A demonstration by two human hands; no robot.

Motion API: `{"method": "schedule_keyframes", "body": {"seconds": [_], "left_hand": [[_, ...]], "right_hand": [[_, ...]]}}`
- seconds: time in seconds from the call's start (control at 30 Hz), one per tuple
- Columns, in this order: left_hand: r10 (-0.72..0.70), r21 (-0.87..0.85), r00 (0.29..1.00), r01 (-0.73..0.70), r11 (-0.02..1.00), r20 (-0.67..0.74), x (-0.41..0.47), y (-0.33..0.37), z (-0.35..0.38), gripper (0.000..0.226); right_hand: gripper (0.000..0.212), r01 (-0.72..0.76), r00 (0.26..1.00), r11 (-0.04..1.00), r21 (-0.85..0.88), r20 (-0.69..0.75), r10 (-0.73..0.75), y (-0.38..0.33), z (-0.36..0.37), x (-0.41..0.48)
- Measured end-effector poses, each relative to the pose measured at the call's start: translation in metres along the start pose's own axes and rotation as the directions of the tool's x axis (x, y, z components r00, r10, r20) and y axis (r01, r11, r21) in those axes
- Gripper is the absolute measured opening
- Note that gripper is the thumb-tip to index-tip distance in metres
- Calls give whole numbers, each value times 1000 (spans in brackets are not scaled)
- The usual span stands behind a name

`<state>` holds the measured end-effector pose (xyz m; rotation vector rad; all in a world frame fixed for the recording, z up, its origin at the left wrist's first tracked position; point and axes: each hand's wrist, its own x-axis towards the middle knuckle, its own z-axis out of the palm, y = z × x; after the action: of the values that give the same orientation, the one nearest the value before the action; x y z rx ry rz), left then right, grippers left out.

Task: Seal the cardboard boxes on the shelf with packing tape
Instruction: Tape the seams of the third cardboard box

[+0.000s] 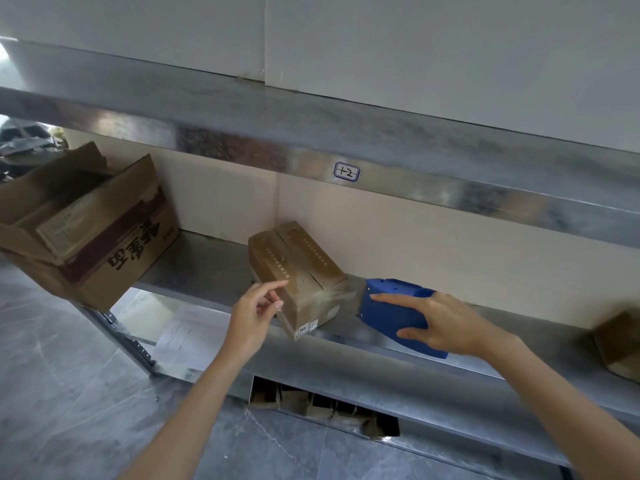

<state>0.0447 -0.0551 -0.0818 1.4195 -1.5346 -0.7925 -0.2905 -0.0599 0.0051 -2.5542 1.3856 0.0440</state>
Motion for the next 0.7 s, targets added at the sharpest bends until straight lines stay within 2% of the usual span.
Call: {"method": "schedule_keyframes", "body": {"seconds": [0.2, 0.37, 0.47, 0.7], "left_hand": [[60, -1, 996, -60, 998, -67, -3, -12, 20, 51], [115, 33, 985, -111, 993, -130, -2, -21, 24, 52], [178, 89, 975, -167, 982, -135, -5, -27, 26, 53], [231, 308, 955, -167, 937, -186, 4, -31, 32, 38]], "right_hand": [[72, -21, 1000, 1000, -11, 0, 21, -5, 5, 2], [71, -50, 999, 998, -31, -5, 50, -4, 12, 5], [70, -64, 998, 997, -44, 2, 64, -7, 13, 6], [66, -80, 997, 996, -41, -4, 79, -14, 10, 11]]}}
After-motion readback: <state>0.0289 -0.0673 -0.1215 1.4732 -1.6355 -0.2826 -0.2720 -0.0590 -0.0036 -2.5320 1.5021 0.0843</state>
